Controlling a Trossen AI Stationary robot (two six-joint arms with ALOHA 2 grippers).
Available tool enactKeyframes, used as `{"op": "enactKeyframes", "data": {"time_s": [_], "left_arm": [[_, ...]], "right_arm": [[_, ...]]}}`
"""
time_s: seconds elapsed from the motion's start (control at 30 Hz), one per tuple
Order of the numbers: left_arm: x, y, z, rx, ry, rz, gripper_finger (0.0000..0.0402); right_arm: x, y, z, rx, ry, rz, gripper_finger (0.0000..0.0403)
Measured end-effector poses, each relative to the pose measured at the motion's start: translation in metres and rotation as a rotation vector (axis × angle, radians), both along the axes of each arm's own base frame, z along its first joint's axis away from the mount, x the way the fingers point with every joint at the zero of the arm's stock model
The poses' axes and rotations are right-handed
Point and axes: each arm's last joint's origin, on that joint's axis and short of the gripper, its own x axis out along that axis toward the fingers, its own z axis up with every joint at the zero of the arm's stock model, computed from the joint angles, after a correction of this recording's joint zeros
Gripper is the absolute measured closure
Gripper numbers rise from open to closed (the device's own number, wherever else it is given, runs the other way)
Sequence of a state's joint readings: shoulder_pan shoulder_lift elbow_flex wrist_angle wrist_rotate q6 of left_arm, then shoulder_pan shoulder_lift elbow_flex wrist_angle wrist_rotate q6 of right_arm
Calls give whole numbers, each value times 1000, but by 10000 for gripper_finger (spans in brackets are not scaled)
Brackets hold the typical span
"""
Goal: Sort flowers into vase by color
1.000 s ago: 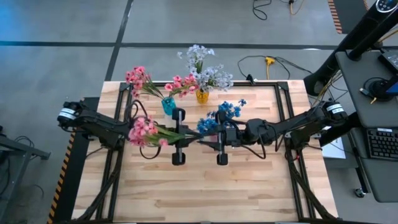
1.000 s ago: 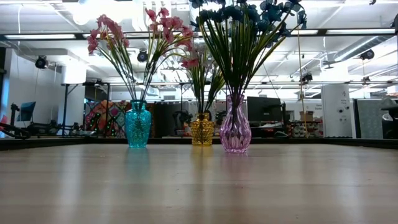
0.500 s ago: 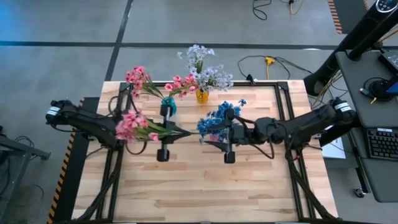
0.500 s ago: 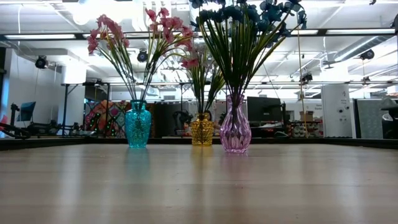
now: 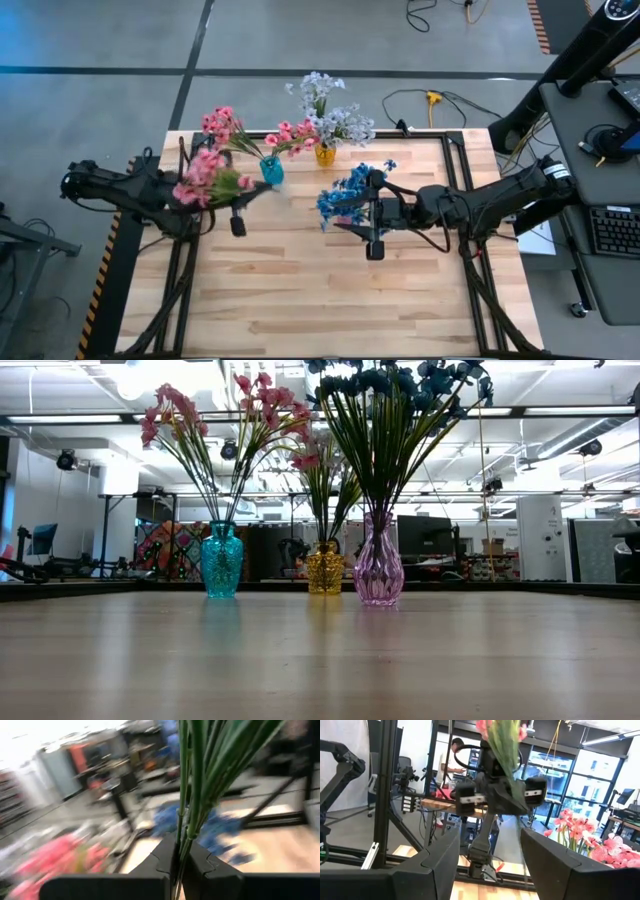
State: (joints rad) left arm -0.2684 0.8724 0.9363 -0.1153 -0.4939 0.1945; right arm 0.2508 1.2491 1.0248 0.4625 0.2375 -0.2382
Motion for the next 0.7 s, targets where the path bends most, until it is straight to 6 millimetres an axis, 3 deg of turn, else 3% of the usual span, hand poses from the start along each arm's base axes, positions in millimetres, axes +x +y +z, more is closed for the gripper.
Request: {"op": "enactKeyframes", "data": {"time_s": [0.2,0.47,0.7], "left_arm": [[-6,10,-15,20,84,250,401],[-2,29,-37,-5,109,345,401],[-7,52,-55,-52,20,354,401]], "right_arm": [[0,0,0,-1,2,-1,200],[0,-1,-2,-5,19,-54,200],[0,-1,-2,-7,25,-54,199]]}}
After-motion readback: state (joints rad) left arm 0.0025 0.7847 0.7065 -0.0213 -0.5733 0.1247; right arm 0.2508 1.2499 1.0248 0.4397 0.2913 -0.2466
